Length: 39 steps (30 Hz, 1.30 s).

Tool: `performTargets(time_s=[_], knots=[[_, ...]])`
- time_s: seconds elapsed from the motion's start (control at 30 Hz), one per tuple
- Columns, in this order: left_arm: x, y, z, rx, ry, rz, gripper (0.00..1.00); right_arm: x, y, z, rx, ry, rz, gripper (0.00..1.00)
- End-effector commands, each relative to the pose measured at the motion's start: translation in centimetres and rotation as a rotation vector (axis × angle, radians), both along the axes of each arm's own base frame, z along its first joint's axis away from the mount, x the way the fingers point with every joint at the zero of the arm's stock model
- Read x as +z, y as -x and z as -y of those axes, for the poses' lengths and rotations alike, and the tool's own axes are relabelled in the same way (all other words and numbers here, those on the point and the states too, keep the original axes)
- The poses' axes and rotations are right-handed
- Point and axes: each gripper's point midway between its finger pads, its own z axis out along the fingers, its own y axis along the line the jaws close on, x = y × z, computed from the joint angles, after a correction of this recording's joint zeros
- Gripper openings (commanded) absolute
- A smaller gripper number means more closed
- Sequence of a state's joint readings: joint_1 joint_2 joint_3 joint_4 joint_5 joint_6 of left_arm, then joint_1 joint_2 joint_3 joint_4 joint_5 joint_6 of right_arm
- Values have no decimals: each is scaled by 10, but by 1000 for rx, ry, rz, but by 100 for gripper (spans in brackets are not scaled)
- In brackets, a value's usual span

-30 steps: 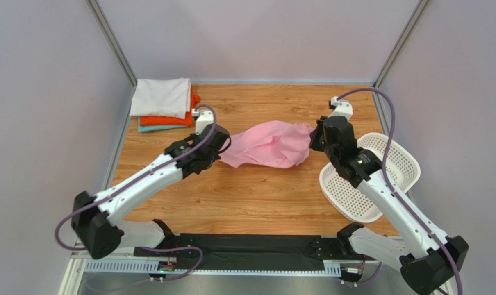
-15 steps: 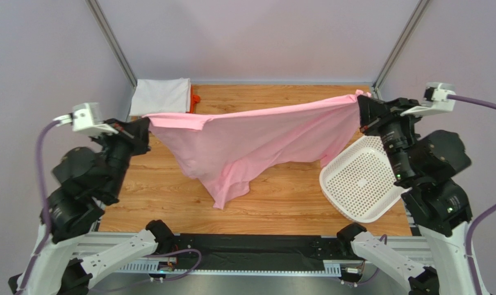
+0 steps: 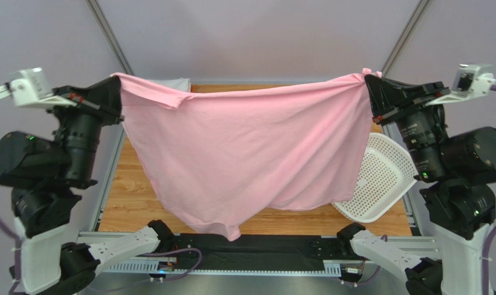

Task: Fold and stack the t-shirts
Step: Flatten the tshirt out

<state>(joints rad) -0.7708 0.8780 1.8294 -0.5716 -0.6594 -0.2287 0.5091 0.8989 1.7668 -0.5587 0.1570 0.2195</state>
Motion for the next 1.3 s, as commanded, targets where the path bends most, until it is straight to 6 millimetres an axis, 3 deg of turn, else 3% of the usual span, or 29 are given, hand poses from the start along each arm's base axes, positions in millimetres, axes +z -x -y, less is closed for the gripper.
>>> performTargets(time_s=[0.0,0.1,0.13,0.17,0.23,0.27,0.3,0.33,0.37,0.4,0.47,0.5,0.57,0.67,0.7,0.73,0.77,0.8,0.83,0.87,0.9,0.93,0.97,1.0,1.03,1.07,1.13,1.17,1.27], knots=[[-26,-56,21,168,-154,-120,0,-33,-62,-8,-129,95,-103,0],[-40,-97,36,219,-174,-185,0,-57,-105,-11,-215,151,-178,0],[-56,-124,40,212,-210,-236,0,-60,-115,-13,-217,152,-185,0],[-60,-136,43,195,-202,-248,0,-63,-129,-2,-252,155,-196,0],[-66,-172,54,163,-233,-260,0,-75,-161,-10,-202,149,-227,0],[-65,-182,59,155,-254,-253,0,-79,-177,3,-220,147,-242,0],[-47,-185,60,152,-266,-212,0,-80,-186,-2,-171,147,-244,0],[-53,-202,70,140,-295,-225,0,-87,-204,-3,-159,138,-267,0],[-45,-206,72,140,-296,-209,0,-70,-205,4,-157,129,-232,0],[-18,-201,69,147,-288,-147,0,-63,-206,2,-144,128,-217,0],[-6,-211,72,154,-295,-119,0,-38,-205,6,-146,125,-162,0],[19,-201,68,156,-276,-56,0,-31,-203,6,-142,123,-147,0],[33,-197,65,170,-288,-15,0,-16,-191,8,-141,114,-124,0],[46,-180,57,172,-281,32,0,-10,-171,9,-133,131,-101,0],[31,-185,61,160,-301,5,0,-24,-173,8,-126,145,-129,0],[35,-169,53,163,-287,26,0,-35,-171,8,-122,153,-165,0],[-3,-183,61,147,-348,-45,0,-45,-168,8,-117,158,-190,0],[-9,-183,62,140,-347,-23,0,-77,-166,4,-90,178,-255,0],[-12,-165,52,152,-346,-12,0,-90,-164,3,-81,175,-278,0],[-31,-165,51,155,-357,-42,0,-116,-164,0,-64,176,-328,0],[-84,-177,55,146,-403,-131,0,-156,-157,-5,-26,185,-401,0],[-95,-162,46,158,-371,-138,0,-179,-156,-9,-12,180,-438,0],[-158,-168,48,146,-410,-251,0,-199,-151,-13,7,170,-477,0],[-185,-164,45,149,-368,-299,0,-219,-146,-20,41,156,-518,1],[-201,-151,39,151,-332,-320,0,-265,-139,-23,55,159,-605,1],[-262,-146,38,144,-354,-432,0,-285,-133,-30,78,162,-643,1],[-303,-131,34,141,-250,-496,10,-350,-115,-34,100,148,-795,2],[-352,-122,39,101,-257,-586,10,-374,-108,-33,97,140,-855,3],[-422,-100,38,93,-182,-754,12,-435,-82,-29,94,133,-1001,11]])
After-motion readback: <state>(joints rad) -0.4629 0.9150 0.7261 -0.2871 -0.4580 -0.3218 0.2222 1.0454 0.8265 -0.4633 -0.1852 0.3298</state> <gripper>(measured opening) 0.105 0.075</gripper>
